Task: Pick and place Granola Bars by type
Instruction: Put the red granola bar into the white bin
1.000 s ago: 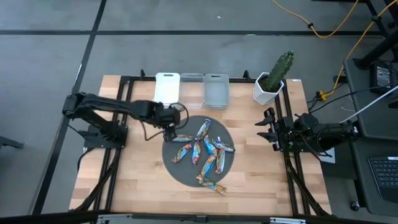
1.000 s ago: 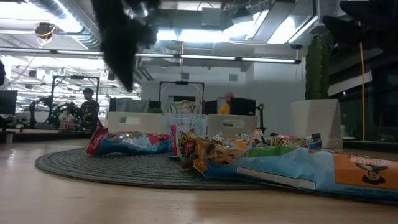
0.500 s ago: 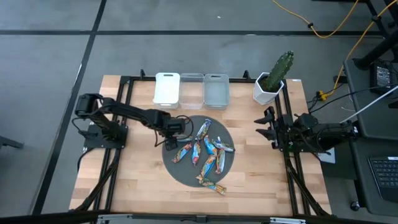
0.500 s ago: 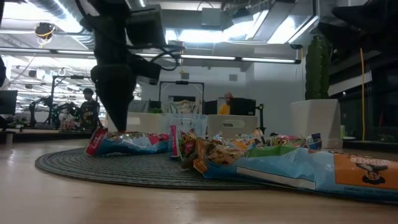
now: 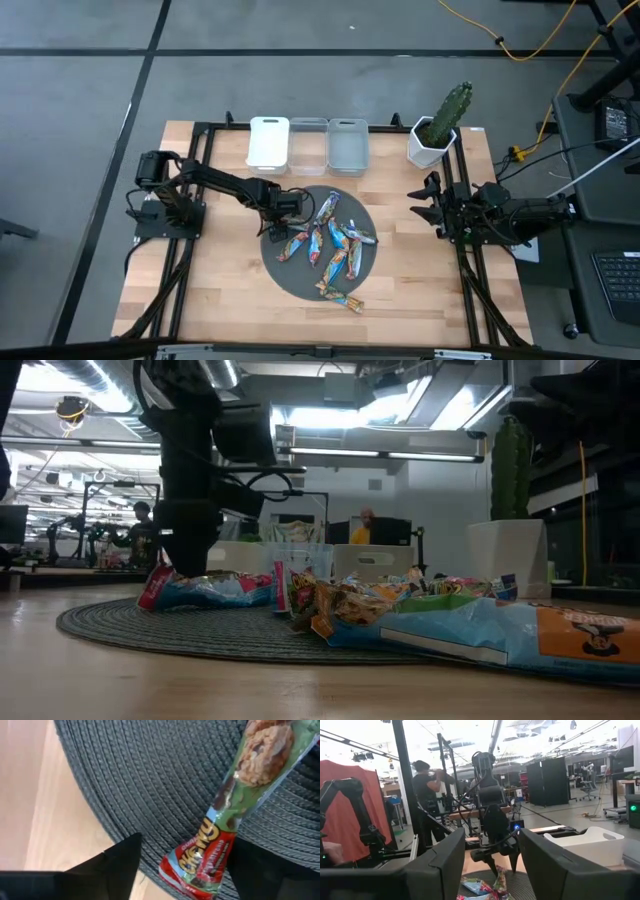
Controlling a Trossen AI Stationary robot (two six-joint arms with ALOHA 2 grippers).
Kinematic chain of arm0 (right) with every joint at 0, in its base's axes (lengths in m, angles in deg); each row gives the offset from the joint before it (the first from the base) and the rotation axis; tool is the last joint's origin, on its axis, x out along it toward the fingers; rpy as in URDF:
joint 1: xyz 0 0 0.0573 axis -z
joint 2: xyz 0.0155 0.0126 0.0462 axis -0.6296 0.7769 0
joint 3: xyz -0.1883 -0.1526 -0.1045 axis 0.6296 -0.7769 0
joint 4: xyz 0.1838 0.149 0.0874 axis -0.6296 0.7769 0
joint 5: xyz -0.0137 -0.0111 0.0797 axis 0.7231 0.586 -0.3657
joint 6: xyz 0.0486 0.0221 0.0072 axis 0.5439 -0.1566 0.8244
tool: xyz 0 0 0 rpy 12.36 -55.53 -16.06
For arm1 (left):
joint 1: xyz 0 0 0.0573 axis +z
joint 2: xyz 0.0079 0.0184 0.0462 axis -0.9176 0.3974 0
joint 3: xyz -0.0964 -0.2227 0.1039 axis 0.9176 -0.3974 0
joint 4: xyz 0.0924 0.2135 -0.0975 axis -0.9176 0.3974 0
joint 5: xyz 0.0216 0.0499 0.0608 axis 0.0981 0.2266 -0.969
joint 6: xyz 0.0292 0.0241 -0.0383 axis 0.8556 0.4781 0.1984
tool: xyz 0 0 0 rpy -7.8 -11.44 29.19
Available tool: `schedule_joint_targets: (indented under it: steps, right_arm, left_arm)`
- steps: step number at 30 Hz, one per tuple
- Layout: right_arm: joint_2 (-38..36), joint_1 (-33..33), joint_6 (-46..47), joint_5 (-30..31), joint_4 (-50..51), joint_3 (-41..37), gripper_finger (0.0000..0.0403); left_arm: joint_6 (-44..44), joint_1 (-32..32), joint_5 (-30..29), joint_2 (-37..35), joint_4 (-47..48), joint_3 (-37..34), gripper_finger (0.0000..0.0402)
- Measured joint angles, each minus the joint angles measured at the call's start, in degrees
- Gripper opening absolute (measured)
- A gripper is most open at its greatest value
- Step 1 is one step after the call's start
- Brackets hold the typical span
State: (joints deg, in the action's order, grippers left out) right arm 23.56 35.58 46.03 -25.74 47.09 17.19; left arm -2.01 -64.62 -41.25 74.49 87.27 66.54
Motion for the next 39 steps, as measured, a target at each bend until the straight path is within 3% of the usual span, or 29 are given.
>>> schedule_joint_targets:
  steps: [5, 9, 11, 16, 23, 27, 33, 39]
  right_arm:
    - [0.0, 0.0, -0.02, 0.0, 0.04, 0.01, 0.0189]
    - [0.0, 0.0, -0.07, 0.0, 0.09, -0.01, 0.0189]
    - [0.0, 0.0, -0.07, 0.0, 0.11, -0.01, 0.0189]
    - [0.0, 0.0, -0.08, 0.0, 0.12, 0.0, 0.0189]
    - [0.0, 0.0, -0.09, 0.02, 0.22, 0.0, 0.0189]
    - [0.02, 0.0, -0.09, 0.02, 0.22, 0.0, 0.0189]
    - [0.02, 0.0, -0.11, 0.02, 0.24, -0.01, 0.0189]
    - [0.02, 0.0, -0.11, 0.14, 0.24, 0.01, 0.0189]
  left_arm:
    - [-2.21, 0.03, -0.74, -0.91, 3.0, 1.29, 0.0148]
    - [-4.26, 0.03, -0.75, -3.13, 6.72, 5.71, 0.0055]
    - [-4.32, 0.03, -0.74, -4.38, 8.76, 8.78, 0.0029]
    - [-2.28, 0.05, -4.01, -8.5, 11.68, 19.72, 0.0027]
    - [3.89, 0.77, -18.45, -15.53, 14.22, 37.16, 0.0038]
    - [4.25, 1.97, -18.94, -17.33, 16.03, 42.44, 0.0022]
    - [4.91, 5.21, -19.56, -16.86, 19.78, 47.87, 0.003]
    - [8.66, 19.21, -15.61, -15.94, 20.47, 48.17, 0.0024]
